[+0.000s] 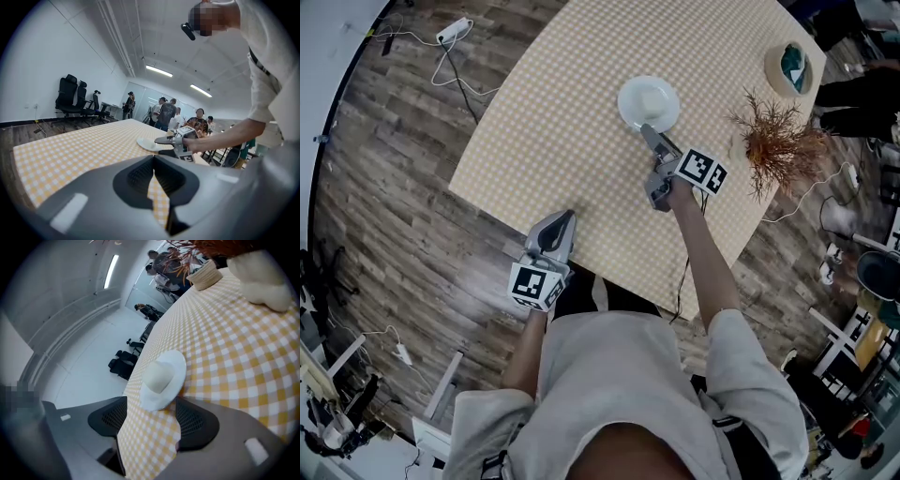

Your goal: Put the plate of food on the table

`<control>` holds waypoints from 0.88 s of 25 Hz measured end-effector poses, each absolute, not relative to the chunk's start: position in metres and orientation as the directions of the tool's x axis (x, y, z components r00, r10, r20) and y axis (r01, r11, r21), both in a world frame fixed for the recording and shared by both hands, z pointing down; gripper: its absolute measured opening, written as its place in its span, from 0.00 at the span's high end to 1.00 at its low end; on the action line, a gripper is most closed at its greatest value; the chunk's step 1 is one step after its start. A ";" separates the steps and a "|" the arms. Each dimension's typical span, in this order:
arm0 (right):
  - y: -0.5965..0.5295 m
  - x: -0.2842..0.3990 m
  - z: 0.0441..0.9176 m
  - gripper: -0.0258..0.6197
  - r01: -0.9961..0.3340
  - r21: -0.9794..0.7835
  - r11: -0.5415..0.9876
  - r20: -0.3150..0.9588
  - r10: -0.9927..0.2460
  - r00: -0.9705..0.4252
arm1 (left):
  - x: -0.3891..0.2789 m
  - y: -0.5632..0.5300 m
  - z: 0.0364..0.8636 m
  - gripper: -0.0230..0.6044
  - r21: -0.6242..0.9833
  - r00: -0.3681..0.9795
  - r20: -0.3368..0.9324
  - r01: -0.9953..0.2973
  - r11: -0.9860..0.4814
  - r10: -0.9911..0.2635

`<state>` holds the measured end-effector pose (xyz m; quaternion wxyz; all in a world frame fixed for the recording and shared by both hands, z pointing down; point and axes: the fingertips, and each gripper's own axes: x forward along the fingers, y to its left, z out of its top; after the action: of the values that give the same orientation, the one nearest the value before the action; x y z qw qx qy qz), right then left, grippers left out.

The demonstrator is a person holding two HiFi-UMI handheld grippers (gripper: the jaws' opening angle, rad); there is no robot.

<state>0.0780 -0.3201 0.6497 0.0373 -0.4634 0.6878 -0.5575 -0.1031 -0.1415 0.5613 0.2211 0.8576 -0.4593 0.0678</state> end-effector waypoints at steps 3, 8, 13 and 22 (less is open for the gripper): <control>-0.313 0.081 0.652 0.52 -0.681 -0.732 -0.005 0.518 -0.653 -0.552 | -0.101 -0.144 0.560 0.95 0.317 0.575 0.315 -0.814 -0.487 -0.755; -0.293 0.090 0.656 0.76 -0.788 -0.614 0.046 0.588 -0.639 -0.496 | -0.099 -0.142 0.557 0.95 0.313 0.583 0.311 -0.808 -0.499 -0.751; -0.270 0.098 0.655 0.96 -0.888 -0.441 0.130 0.630 -0.661 -0.409 | -0.097 -0.143 0.552 0.95 0.308 0.603 0.301 -0.795 -0.523 -0.739; -0.198 0.088 0.618 0.96 -0.934 -0.213 0.287 0.596 -0.719 -0.357 | -0.087 -0.137 0.536 0.95 0.291 0.669 0.283 -0.742 -0.604 -0.687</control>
<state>0.0880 -0.1984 0.6182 -0.1974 -0.5314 0.7777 -0.2717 -0.0868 -0.1371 0.5364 0.1949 0.8926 -0.4003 0.0714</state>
